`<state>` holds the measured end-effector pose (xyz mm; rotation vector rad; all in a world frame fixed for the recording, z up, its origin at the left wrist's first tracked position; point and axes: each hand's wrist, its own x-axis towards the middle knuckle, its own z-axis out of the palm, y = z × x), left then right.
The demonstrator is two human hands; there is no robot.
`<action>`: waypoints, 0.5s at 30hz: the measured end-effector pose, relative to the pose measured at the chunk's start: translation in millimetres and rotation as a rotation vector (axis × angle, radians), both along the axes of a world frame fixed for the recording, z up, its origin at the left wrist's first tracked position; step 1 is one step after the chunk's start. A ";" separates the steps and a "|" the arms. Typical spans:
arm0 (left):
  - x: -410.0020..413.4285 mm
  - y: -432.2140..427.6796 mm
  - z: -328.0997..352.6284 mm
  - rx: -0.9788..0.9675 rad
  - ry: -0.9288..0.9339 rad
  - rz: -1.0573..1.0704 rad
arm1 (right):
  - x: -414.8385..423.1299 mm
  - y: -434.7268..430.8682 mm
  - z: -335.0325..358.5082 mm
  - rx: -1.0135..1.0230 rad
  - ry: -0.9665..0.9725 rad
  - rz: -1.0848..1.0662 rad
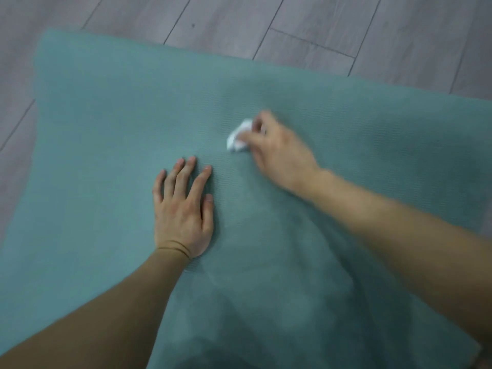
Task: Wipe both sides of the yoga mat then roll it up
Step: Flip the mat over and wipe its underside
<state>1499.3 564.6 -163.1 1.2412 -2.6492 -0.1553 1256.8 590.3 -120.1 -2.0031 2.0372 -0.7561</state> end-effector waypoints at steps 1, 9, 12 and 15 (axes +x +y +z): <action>-0.8 -0.2 1.1 0.000 0.004 0.000 | -20.9 -35.5 6.0 -0.014 0.030 -0.171; 0.6 -1.9 0.4 0.011 -0.012 -0.004 | 47.8 11.1 -14.7 0.102 -0.099 -0.143; 0.2 -1.9 -1.4 0.009 0.003 -0.010 | 74.8 75.3 -10.6 0.166 -0.121 0.098; -0.1 -1.1 -0.8 0.005 0.007 -0.003 | 15.9 17.3 -7.0 0.048 0.038 -0.014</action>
